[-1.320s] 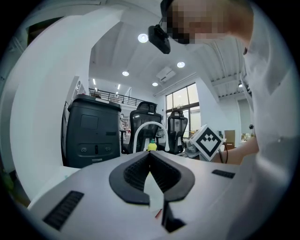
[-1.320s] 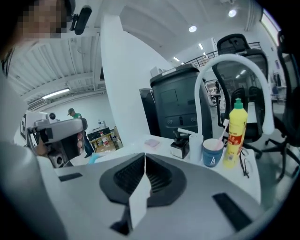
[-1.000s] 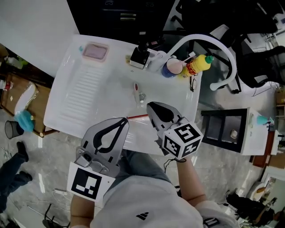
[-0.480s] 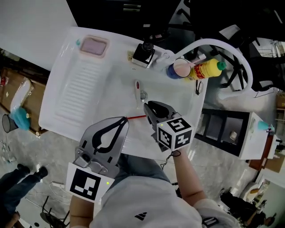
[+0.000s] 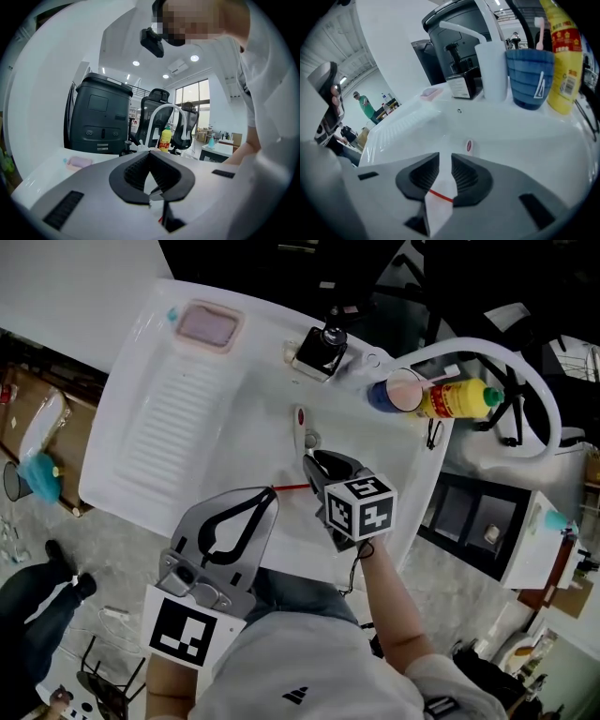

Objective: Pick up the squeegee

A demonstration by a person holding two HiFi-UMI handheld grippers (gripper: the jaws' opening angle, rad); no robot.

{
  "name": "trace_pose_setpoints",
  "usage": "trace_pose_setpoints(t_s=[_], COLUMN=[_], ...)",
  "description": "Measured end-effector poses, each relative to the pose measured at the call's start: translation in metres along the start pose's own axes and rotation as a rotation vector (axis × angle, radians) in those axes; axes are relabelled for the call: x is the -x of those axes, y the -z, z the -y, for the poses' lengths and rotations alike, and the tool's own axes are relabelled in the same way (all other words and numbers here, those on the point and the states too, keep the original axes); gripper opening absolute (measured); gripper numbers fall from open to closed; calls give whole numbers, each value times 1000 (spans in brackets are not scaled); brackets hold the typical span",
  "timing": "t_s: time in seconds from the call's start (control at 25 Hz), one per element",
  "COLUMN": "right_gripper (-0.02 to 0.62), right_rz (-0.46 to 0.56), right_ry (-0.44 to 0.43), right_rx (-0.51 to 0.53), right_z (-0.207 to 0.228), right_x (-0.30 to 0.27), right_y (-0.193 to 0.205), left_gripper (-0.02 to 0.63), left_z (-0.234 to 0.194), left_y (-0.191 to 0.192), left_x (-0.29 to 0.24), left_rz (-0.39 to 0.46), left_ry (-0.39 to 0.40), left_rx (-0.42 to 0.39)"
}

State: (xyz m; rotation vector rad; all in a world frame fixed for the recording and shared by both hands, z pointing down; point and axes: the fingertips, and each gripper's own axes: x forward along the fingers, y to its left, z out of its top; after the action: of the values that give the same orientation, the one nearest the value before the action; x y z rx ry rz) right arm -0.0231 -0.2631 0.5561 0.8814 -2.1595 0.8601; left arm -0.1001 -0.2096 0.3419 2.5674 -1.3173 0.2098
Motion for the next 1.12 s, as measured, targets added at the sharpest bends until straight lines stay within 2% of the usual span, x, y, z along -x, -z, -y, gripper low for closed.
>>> trace_pose_setpoints(t_s=[0.48, 1.12], right_gripper=[104, 123], right_rz=[-141, -256], right_ry=[50, 96], right_rx=[-5, -17], right_z=[28, 47], right_x=[-49, -86], right_y=[30, 52], left_gripper=[12, 12], left_z=[-8, -20], left_y=[10, 21], left_x=[-9, -17], left_rz=[-17, -21], left_ry=[-10, -33], left_rx=[7, 35])
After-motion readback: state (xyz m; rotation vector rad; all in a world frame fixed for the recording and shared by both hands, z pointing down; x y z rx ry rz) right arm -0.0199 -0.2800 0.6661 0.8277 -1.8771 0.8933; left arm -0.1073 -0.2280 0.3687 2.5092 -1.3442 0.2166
